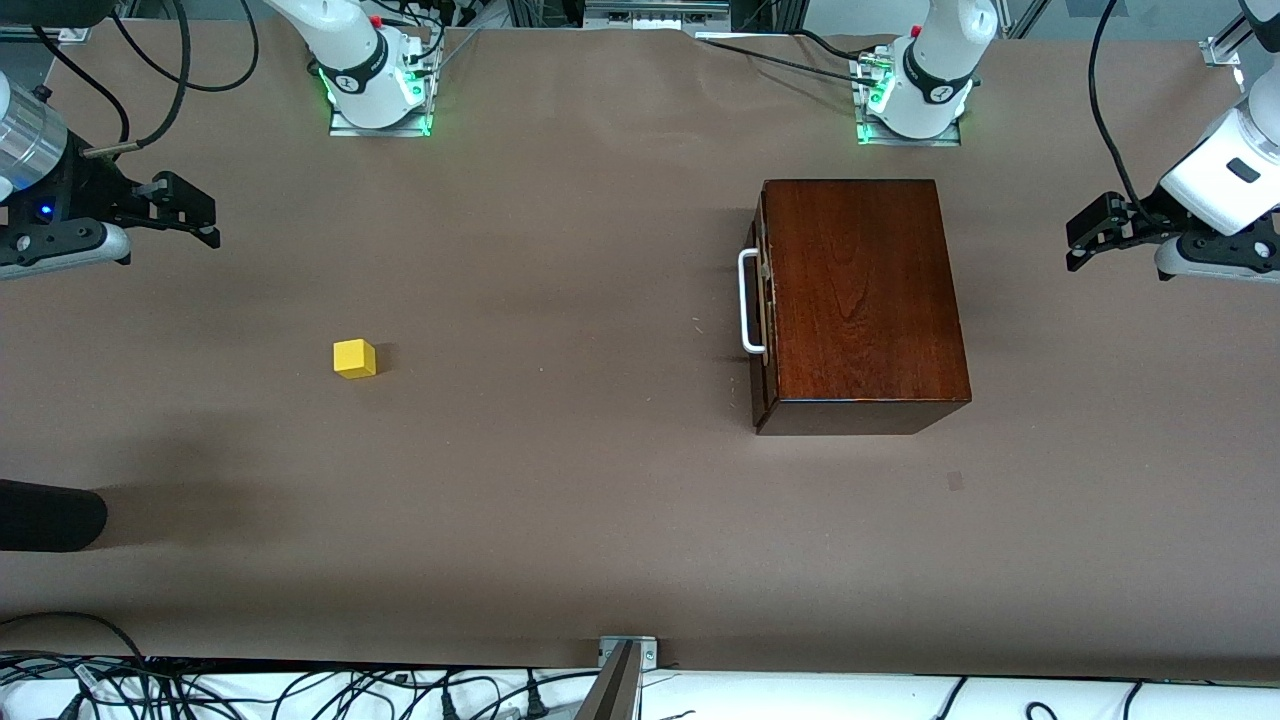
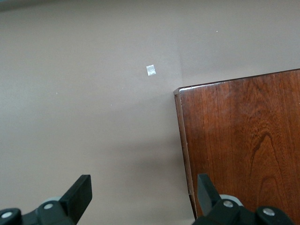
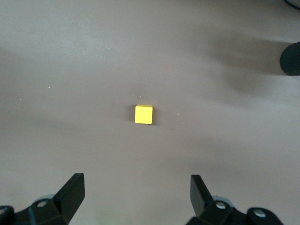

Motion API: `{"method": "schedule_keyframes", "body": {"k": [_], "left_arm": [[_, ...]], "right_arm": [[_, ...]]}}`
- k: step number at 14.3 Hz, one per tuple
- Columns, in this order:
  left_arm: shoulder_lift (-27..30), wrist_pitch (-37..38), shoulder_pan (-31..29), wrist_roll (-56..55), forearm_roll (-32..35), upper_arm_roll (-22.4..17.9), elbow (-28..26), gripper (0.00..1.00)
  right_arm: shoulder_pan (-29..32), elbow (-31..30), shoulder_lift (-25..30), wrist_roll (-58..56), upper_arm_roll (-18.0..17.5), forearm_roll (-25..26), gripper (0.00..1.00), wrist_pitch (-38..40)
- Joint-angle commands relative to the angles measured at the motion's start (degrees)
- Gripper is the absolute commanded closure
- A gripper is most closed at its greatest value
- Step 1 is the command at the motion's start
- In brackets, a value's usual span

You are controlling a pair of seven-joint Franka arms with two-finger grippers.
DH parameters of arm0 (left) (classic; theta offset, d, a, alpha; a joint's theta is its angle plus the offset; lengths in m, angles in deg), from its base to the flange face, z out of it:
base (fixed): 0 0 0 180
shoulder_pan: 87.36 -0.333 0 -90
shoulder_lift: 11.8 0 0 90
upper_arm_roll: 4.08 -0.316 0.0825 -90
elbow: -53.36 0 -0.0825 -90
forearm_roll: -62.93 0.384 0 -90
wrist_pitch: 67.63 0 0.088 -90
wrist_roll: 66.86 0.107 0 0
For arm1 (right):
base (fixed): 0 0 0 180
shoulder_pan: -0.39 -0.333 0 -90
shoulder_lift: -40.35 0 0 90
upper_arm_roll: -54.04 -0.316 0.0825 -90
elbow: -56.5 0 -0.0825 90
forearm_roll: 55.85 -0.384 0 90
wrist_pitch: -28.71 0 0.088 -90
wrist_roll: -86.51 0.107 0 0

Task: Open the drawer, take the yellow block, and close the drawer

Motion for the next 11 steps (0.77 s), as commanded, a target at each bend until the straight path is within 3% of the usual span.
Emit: {"method": "schedule_keyframes", "body": {"k": [1, 11], "left_arm": [[2.1, -1.1, -0.5, -0.6, -0.9, 0.3, -2.3, 0.0], [2.2, -0.4, -0.5, -0.5, -1.0, 0.3, -2.2, 0.0]], "right_arm": [[0.3, 1.7, -0.8, 0.9, -0.3, 0.0, 0.0, 0.7], [0.3, 1.8, -0.8, 0.9, -0.3, 0.0, 0.0, 0.7]]}}
